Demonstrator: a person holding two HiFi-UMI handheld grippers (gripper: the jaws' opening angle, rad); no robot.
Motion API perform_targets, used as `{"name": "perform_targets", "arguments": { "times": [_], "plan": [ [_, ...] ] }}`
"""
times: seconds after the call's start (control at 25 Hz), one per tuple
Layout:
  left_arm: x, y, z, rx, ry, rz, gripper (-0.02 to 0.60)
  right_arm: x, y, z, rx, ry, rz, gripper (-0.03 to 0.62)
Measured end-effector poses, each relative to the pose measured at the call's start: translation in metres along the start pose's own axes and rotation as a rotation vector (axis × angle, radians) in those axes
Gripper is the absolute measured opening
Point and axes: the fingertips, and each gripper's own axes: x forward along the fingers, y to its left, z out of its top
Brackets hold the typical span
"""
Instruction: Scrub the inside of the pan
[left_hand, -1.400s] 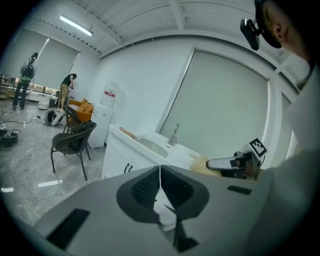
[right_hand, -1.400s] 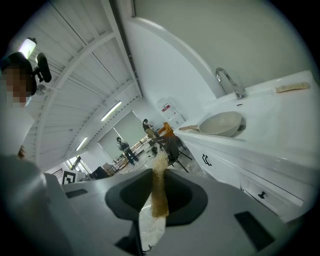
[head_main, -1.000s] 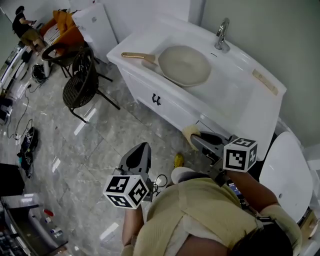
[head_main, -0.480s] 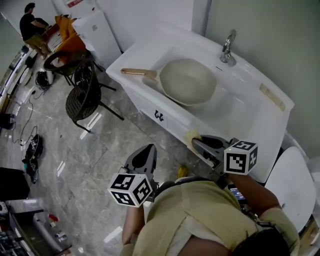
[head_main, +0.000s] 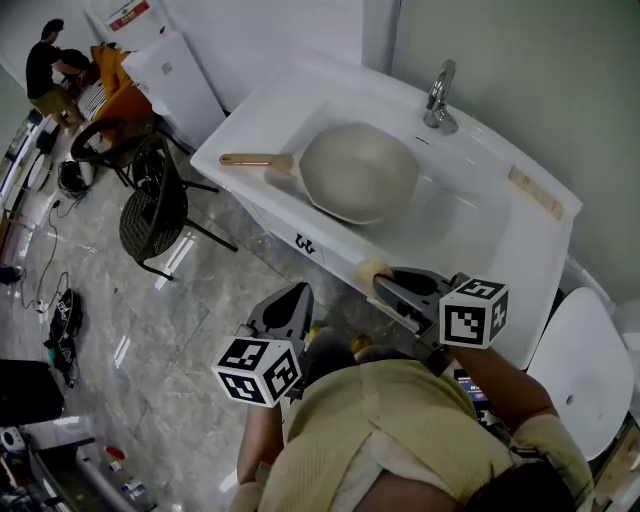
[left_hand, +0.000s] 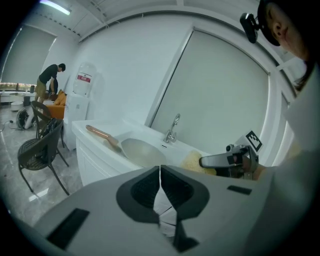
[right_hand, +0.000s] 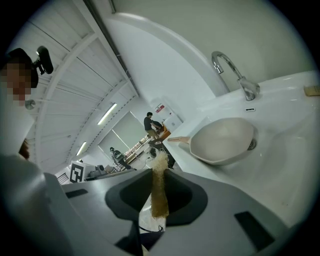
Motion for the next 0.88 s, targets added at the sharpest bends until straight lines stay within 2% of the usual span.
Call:
{"name": "perform_targets", "arguments": {
  "times": [0.36, 0.48, 0.88],
  "plan": [
    [0.05, 0.008, 0.018, 0.078, 0.1, -0.114, 0.061, 0.012, -0.033, 0.022, 0.06, -0.069, -0.085, 0.08],
    [0.068, 0.019, 0.027, 0.12, 0.14, -0.149, 0.061, 0.024, -0.047, 0.035, 0.091, -0.096, -0.123, 0.08],
    [0.113, 0.073, 0.067, 0.185, 0.239, -0.226, 0.06, 0.073, -0.079, 0.072, 0.172, -0.17, -0.224, 0.08]
  ]
}}
